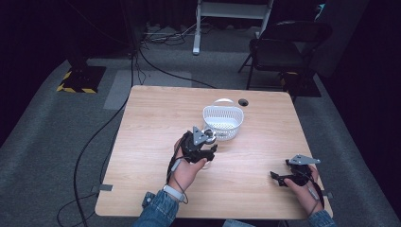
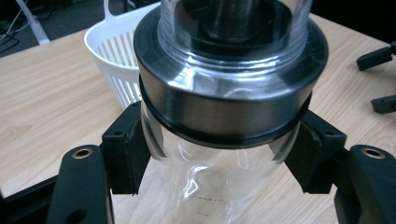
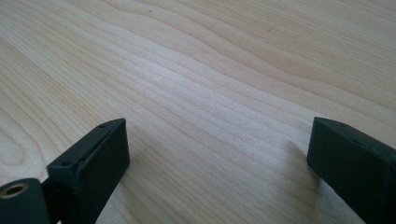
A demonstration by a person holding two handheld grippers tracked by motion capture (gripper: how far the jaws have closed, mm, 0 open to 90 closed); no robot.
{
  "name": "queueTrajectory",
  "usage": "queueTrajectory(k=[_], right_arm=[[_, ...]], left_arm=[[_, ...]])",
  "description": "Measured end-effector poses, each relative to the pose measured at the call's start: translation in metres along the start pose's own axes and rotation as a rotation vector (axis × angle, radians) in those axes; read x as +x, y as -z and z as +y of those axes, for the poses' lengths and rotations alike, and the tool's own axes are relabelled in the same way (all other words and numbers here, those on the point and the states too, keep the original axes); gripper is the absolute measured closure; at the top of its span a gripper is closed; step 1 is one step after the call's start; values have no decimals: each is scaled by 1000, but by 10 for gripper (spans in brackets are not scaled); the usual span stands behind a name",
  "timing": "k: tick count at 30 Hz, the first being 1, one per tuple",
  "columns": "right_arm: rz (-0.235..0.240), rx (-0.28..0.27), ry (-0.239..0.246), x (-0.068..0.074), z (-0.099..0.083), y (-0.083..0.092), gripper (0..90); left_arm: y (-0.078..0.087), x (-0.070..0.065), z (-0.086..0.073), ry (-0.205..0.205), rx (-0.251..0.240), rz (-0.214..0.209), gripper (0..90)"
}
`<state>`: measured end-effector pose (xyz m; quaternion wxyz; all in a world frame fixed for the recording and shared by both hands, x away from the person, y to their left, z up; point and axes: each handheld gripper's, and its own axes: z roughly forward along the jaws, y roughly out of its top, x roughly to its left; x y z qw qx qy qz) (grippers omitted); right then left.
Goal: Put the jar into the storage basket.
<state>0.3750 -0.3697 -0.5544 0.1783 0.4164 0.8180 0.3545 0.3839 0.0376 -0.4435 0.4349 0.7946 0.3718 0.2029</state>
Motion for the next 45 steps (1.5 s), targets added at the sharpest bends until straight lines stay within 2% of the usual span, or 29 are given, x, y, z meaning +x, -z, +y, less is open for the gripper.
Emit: queueTrajectory(k=[9, 21, 29, 38, 45], right_arm=[[0, 0, 0, 0, 0, 0, 56], [0, 0, 0, 0, 0, 0, 56], [-4, 1, -3, 0, 0, 0, 56], [-8, 1, -5, 1, 0, 0, 55], [-7, 2, -5, 1, 0, 0, 55]], left_arm=[[9, 3, 17, 5, -15, -2, 307], [18, 4, 43, -22, -32, 8, 307], [17, 6, 63, -33, -46, 3, 307], [16, 10, 85, -46, -72, 15, 307], [12, 12, 99, -55, -73, 22, 307]])
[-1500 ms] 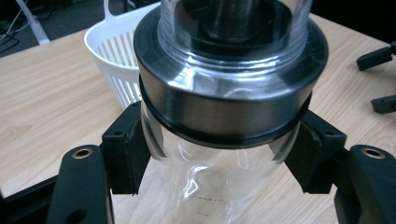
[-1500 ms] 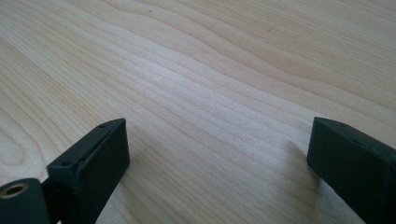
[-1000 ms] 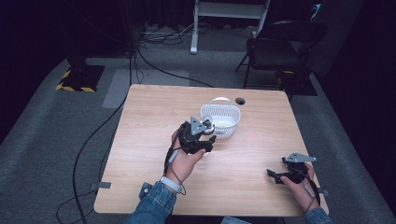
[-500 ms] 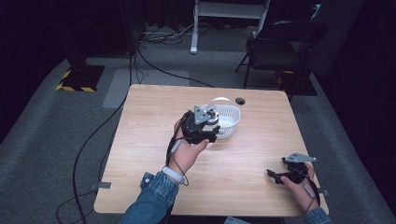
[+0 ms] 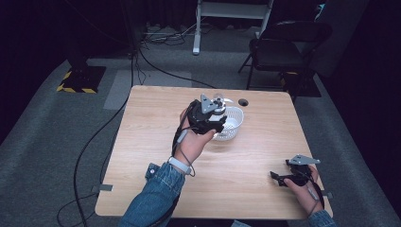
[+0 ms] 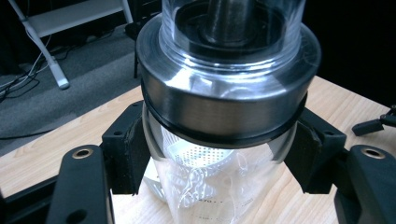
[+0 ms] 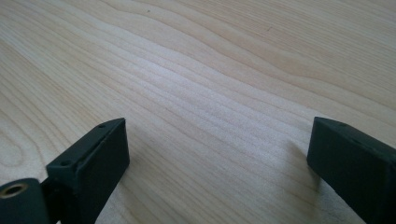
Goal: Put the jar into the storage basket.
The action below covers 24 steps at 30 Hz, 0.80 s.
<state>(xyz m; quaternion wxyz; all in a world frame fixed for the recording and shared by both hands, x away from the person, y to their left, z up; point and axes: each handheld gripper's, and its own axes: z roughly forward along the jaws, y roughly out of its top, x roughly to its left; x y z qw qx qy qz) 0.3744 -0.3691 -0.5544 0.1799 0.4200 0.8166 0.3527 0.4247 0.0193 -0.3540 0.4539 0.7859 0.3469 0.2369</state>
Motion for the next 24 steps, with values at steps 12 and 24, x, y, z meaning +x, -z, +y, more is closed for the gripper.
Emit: queueTrajectory(k=[12, 24], right_arm=[[-1, 0, -1, 0, 0, 0, 55], [-2, 0, -2, 0, 0, 0, 55]], left_arm=[[-9, 6, 25, -8, -14, 10, 307], [-33, 12, 40, 1, -16, 9, 308]])
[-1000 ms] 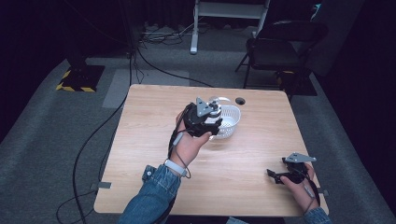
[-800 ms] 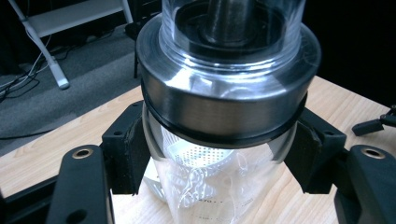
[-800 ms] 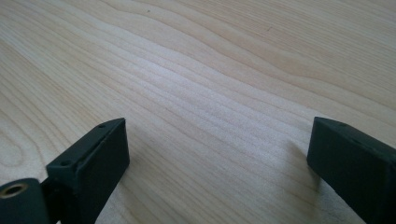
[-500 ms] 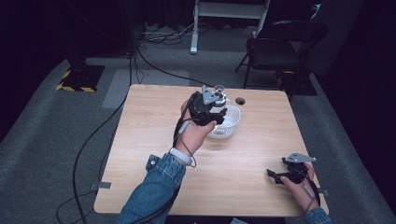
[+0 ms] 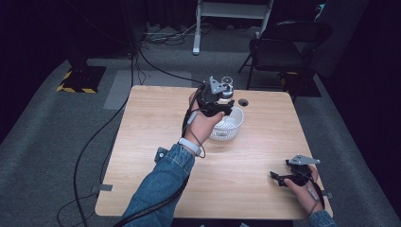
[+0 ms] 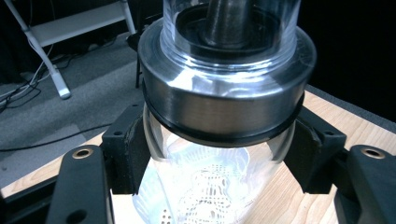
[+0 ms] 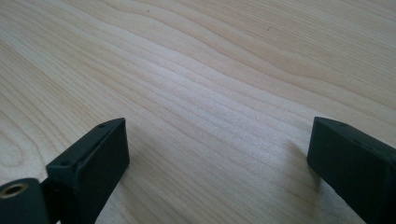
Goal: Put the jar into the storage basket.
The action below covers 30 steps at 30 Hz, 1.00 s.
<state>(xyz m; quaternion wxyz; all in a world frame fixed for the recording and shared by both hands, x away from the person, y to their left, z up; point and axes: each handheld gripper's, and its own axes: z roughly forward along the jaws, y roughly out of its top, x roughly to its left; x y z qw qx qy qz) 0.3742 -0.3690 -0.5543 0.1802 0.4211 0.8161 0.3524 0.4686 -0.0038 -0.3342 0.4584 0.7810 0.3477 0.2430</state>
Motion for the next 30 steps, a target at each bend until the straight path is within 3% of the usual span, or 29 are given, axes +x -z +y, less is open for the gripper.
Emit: queueTrajectory(k=[6, 11, 18, 27, 30], right_arm=[[-3, -1, -2, 0, 0, 0, 54], [-5, -1, -3, 0, 0, 0, 54], [-5, -1, -3, 0, 0, 0, 55], [-5, -1, -3, 0, 0, 0, 55], [-5, -2, -3, 0, 0, 0, 55]], left_arm=[[-16, 2, 2, 5, -24, -7, 308], [-27, -1, -3, 1, -73, 17, 308], [-46, 2, -11, 45, -51, 18, 308], [-60, 2, -21, 42, -32, 25, 308], [-69, 4, -32, 56, -20, 29, 308]])
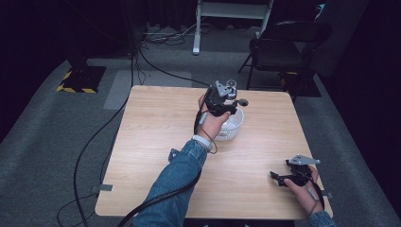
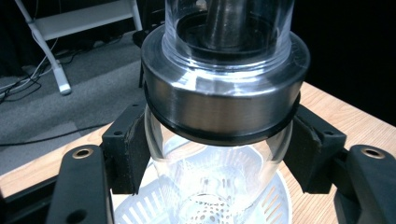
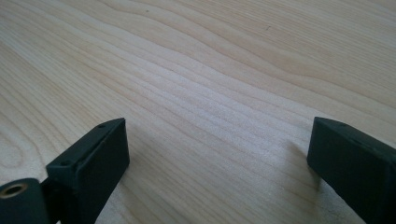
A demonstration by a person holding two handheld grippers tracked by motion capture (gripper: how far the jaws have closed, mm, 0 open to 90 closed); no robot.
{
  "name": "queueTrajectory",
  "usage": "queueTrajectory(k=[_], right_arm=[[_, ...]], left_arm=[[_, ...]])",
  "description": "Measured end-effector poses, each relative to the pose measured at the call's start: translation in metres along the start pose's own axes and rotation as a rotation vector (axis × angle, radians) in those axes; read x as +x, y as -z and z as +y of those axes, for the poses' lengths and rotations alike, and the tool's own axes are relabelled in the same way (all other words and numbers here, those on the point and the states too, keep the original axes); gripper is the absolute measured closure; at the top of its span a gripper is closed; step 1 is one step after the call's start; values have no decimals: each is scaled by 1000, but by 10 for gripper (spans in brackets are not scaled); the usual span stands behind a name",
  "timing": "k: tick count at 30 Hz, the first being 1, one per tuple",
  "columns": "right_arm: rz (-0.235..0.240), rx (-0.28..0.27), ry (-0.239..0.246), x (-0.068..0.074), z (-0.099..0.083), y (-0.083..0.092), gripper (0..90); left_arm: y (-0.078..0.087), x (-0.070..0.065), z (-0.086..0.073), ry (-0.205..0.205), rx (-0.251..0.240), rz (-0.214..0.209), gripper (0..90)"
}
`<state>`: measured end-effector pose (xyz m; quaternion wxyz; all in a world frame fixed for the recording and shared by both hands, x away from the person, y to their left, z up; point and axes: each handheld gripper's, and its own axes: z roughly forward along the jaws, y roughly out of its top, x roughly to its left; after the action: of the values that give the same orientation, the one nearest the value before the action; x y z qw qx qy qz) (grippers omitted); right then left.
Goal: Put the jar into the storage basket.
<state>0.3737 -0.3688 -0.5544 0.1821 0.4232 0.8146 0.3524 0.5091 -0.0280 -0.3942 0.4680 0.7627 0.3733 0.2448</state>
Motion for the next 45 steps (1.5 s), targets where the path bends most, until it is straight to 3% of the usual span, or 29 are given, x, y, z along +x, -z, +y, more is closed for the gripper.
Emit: queueTrajectory(k=[24, 45], right_arm=[[0, -1, 1, 0, 0, 0, 54], [0, 0, 0, 0, 0, 0, 55]], left_arm=[[-26, 4, -37, 23, 66, -12, 308], [-33, 2, -48, 20, 93, -5, 308]])
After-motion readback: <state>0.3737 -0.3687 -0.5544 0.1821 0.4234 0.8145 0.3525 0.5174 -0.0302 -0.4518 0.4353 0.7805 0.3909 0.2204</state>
